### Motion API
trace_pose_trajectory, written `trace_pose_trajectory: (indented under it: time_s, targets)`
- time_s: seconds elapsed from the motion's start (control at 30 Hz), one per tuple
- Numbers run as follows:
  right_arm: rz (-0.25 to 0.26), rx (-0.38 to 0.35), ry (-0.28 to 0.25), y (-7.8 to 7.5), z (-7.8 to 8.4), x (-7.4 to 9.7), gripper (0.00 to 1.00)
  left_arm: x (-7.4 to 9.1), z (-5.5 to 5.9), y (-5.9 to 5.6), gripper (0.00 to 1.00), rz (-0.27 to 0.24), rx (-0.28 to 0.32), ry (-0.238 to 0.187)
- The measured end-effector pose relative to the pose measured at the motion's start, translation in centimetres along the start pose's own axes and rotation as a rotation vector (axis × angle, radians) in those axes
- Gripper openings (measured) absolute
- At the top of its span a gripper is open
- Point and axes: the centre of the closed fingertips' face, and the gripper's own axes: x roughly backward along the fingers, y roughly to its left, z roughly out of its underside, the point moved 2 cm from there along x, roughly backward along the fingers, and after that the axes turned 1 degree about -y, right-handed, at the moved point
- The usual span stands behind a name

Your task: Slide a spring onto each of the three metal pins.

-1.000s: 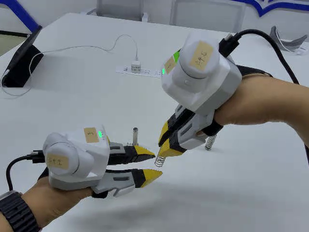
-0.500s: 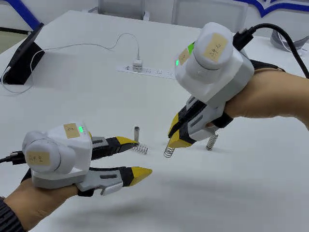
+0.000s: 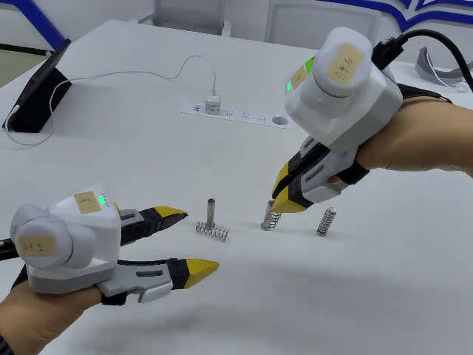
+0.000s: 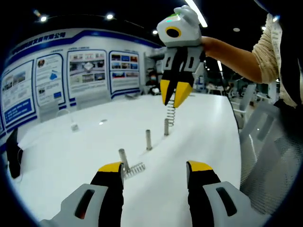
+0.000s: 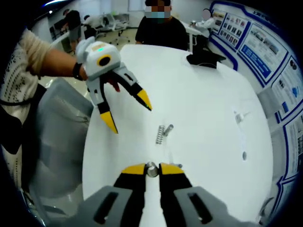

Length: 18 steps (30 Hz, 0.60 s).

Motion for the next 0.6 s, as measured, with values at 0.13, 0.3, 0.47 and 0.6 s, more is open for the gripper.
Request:
trace_pose_trajectory:
  time_s: [0.13, 0.3, 0.47, 0.6]
  targets:
    - [0.015, -0.009, 0.007, -0.9, 0.3, -0.1, 0.11, 0.2, 0.3, 0.0, 0.56, -0.009, 0.008, 0.004]
    - [0.037, -0.027, 0.005, -2.4, 0.6, -0.1, 0.11, 0.3, 0.7, 0.0, 0.58, -0.013, 0.018, 0.012]
    - [0.061, -0.039, 0.006, -3.7, 0.7, -0.4, 0.11, 0.3, 0.6, 0.0, 0.58, -0.016, 0.022, 0.010]
    - [0.069, -0.051, 0.002, -4.5, 0.9, -0.9, 0.11, 0.3, 0.6, 0.0, 0.58, -0.019, 0.023, 0.013]
